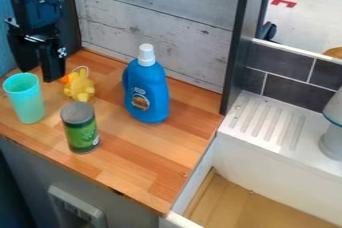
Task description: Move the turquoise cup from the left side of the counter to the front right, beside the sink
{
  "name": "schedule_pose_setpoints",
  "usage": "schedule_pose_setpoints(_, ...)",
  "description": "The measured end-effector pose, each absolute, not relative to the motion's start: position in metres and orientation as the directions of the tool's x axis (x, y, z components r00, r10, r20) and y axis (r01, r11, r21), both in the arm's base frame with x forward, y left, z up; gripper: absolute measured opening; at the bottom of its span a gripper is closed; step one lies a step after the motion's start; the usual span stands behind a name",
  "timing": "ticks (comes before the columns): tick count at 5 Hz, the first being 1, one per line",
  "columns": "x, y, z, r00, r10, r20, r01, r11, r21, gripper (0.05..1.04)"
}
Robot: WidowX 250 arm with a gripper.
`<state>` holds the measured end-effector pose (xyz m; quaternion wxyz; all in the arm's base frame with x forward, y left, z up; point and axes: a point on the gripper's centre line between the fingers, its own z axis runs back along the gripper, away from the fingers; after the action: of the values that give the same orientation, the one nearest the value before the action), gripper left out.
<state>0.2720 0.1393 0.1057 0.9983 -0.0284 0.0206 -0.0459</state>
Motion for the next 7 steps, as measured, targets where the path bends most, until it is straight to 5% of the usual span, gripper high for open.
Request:
schedule_pose_setpoints(1,0.27,0.138,0.097,0.993,-0.094,-0.065,0.089,0.993,-0.074,1.001)
schedule_pose_setpoints(3,0.276,0.159,0.094,0.979,-0.172,-0.107,0.18,0.981,0.069,1.001)
schedule_pose_setpoints(5,0.28,0.177,0.078,0.953,-0.224,-0.202,0.232,0.973,0.018,1.001)
schedule_pose_setpoints(7,0.278,0.178,0.075,0.953,-0.229,-0.201,0.232,0.973,-0.006,1.001)
